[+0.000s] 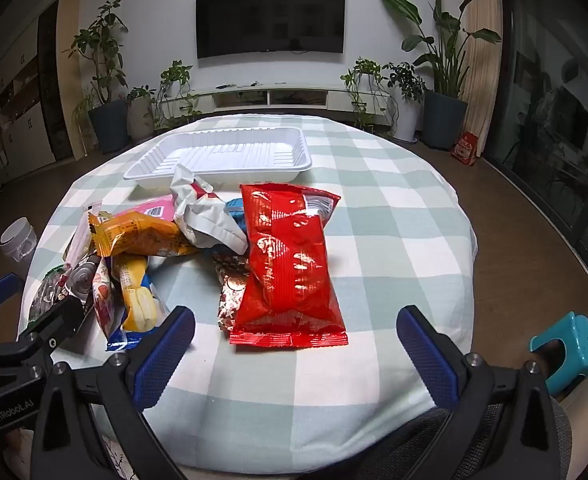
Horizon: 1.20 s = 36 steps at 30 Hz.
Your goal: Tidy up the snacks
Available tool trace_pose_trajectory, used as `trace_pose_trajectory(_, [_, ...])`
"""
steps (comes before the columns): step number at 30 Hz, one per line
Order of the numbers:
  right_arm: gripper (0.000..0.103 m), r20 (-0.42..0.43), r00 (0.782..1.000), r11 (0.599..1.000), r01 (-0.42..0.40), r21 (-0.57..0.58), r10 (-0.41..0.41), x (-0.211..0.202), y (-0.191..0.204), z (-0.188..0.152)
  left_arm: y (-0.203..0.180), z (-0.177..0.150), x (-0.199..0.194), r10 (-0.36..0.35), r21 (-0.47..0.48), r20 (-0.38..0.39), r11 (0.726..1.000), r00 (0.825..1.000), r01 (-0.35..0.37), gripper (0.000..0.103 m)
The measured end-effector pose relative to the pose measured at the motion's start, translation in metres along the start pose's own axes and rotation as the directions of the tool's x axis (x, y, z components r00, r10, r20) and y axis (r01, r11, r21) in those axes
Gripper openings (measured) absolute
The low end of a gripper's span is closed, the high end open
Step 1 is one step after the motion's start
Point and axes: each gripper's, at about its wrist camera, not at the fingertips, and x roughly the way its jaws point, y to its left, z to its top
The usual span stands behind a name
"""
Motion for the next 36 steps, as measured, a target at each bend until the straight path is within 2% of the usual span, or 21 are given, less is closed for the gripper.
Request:
trace_pose_trajectory(1, [0.103,-0.003,1.0,1.0,0.003,-0.003,-0.003,0.0002,0.0002,0.0,-0.0036,-0.0023,-0.001,0.028,0.023,0.02,0.999,0.999,-0.029,0.103])
trace_pose_trajectory(3, [0.103,-0.002,1.0,1.0,0.004,-0.003,-0.004,0.0006,0.0003,0.0,-0.0029,-0.0026,-0.0001,0.031,0.026,0.02,0.999,0.999,-0.031,0.103])
trace_pose_trajectory(36, [0.103,0.001,1.0,1.0,0.001,-0.005,-0.001,0.0006,0.0015,-0.0003,-0.0048,-0.0021,-0.0011,0.035,0.011,0.015,0.999,0.999,-0.035,0.103])
